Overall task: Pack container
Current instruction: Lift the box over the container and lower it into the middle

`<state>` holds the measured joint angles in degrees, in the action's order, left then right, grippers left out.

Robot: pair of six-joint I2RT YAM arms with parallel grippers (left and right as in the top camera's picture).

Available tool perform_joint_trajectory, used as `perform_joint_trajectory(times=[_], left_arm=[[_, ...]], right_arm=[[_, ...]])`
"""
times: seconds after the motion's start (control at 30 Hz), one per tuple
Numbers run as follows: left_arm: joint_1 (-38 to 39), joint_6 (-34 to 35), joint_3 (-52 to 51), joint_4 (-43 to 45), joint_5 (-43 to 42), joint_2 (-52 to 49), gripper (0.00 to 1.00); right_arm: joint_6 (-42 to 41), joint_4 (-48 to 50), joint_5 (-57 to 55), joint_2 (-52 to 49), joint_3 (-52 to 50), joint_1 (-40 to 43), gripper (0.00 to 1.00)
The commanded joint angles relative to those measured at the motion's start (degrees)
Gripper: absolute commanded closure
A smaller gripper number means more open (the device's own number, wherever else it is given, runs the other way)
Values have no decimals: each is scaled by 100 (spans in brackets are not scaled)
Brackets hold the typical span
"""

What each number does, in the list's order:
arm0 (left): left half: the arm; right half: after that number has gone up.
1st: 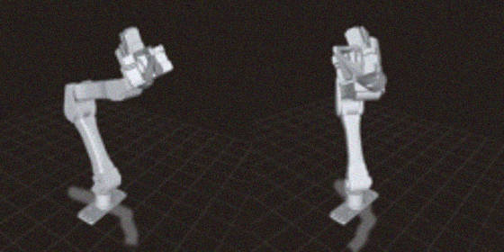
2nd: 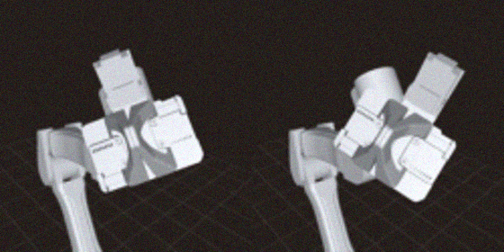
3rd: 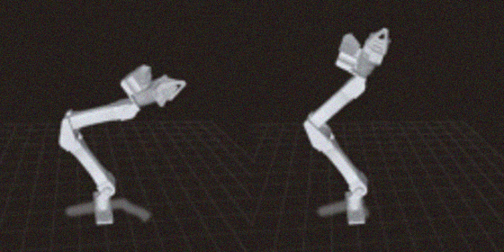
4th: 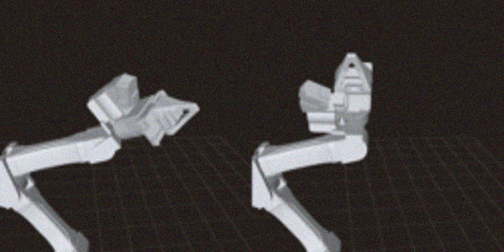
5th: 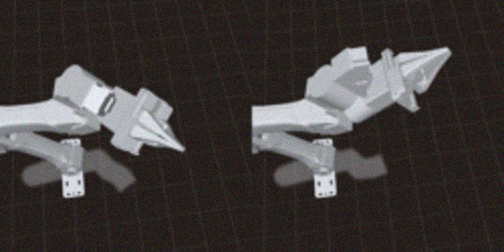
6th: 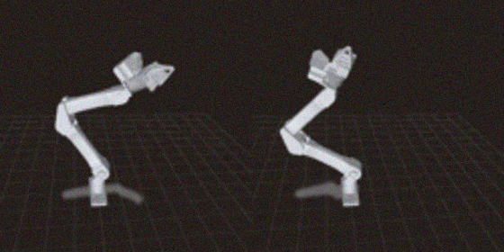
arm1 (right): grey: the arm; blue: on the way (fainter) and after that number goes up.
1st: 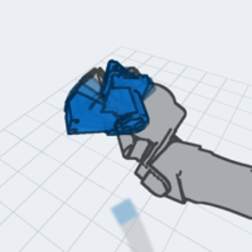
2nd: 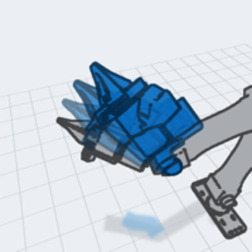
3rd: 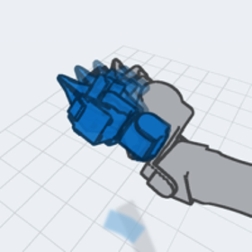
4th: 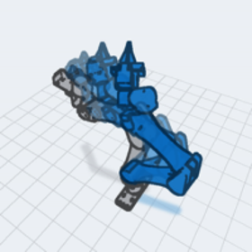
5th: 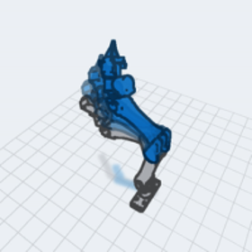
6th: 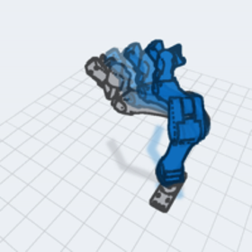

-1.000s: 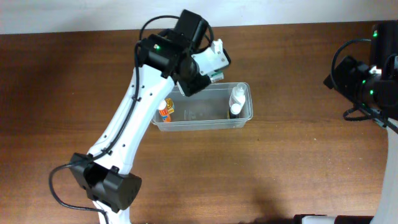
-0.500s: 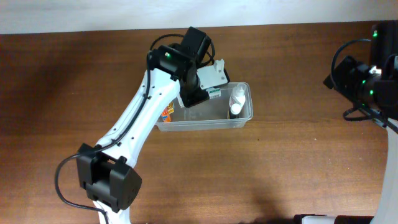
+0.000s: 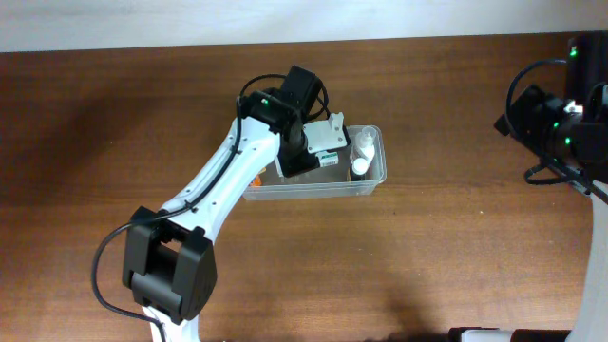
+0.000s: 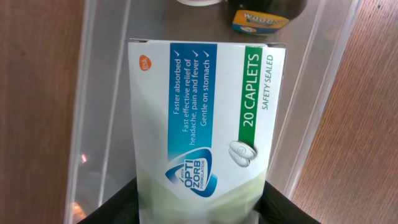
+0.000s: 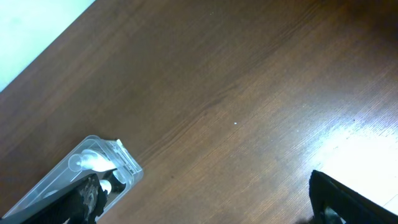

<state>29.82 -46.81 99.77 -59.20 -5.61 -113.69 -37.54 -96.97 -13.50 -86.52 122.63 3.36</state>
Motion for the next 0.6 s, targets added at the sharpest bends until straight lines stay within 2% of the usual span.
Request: perform_joint_trajectory(times=[0.0,0.57], left_arm=[[9,-225,-131,61,-111,76,49],[2,-435,-710,979,-61,76,47]], right_arm=[[-17,-33,-68,-15,59,48,2],[-17,-33,-70,-15,59,48,2]])
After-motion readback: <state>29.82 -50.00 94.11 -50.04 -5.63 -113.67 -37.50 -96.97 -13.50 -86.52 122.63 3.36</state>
